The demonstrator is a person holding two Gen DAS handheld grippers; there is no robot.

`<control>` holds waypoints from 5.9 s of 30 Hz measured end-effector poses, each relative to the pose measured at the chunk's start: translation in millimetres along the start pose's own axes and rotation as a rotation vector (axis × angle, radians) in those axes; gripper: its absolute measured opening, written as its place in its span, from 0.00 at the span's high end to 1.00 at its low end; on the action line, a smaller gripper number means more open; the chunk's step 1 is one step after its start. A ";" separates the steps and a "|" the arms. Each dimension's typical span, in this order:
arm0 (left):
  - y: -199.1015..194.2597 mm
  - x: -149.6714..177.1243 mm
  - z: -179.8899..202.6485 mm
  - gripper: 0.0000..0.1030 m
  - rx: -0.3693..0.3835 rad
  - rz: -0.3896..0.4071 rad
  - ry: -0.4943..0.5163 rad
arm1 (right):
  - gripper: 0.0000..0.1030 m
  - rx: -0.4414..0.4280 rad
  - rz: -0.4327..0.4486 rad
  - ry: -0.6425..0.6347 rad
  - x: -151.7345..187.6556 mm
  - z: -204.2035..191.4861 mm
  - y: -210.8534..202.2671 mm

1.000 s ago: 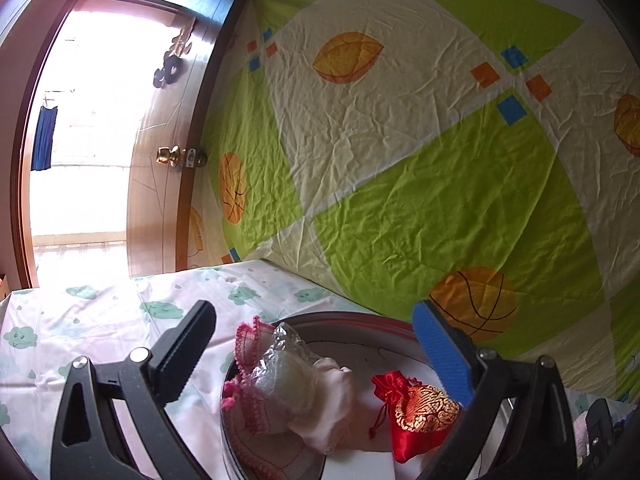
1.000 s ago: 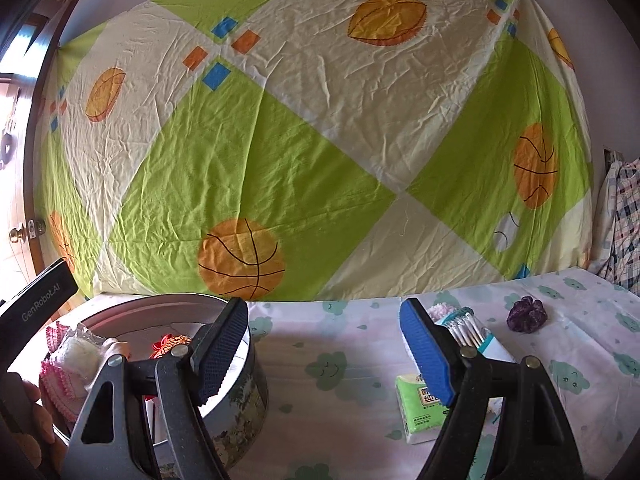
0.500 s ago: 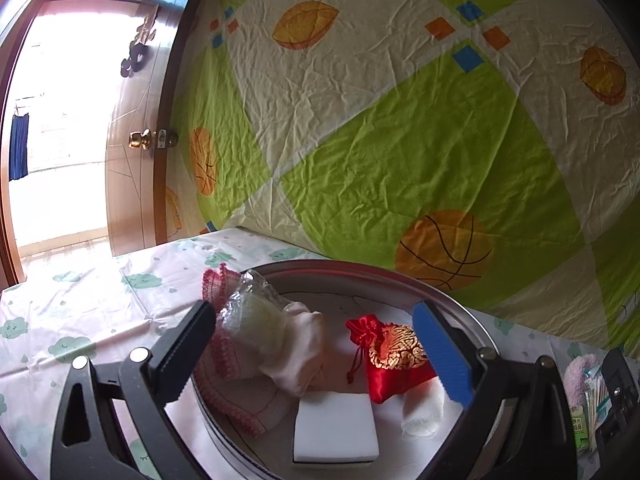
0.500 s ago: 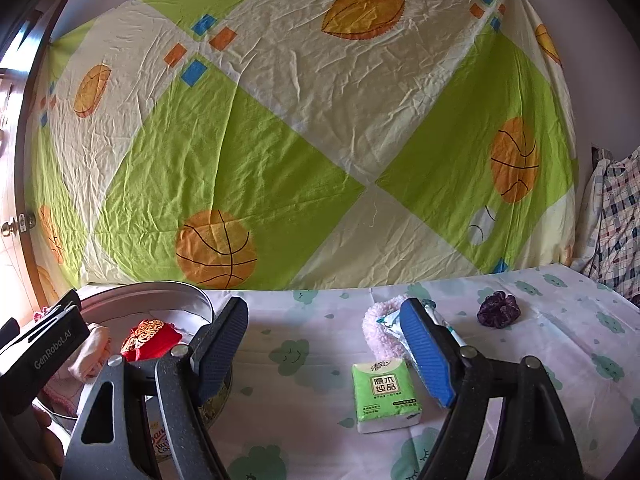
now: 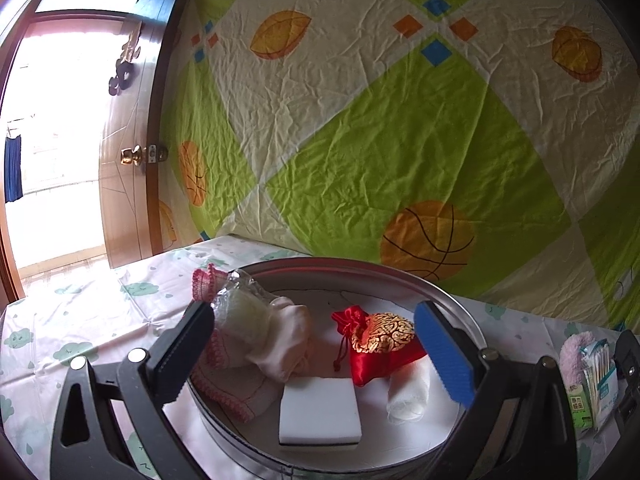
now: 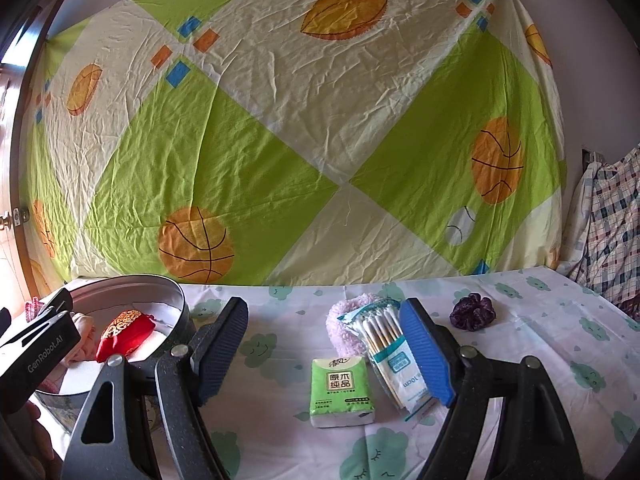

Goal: Organize soft objects
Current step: 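Withdraw both tools from the tin toward the tissue and swab packs, then grasp the green tissue pack with the left tool while the right tool grasps the cotton swab pack, then carry the tissue pack and swab pack toward the tin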

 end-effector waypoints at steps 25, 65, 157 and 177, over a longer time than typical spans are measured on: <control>-33.1 -0.7 50.3 0.01 0.069 0.039 0.098 | 0.22 0.085 -0.007 -0.011 -2.4 76.3 1.2; -19.9 102.5 239.1 0.01 0.440 -0.447 0.383 | 0.22 0.221 -0.058 -0.002 -6.6 187.6 20.7; -26.6 28.7 182.3 0.53 0.478 -0.229 0.167 | 0.69 0.028 -0.130 0.039 16.3 86.3 4.6; -23.9 15.9 167.0 0.53 0.485 -0.207 0.151 | 0.69 0.022 -0.086 0.028 11.6 69.4 -11.5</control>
Point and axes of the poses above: each gripper's, at about its wrist camera, not at the fingertips, and y roughly the way its jaws point, z to its right, x to its underside, the point moved 10 cm from there along y, roughly the way its jaws point, and after that the axes turned 6 degrees about z, right-handed, at the moved point
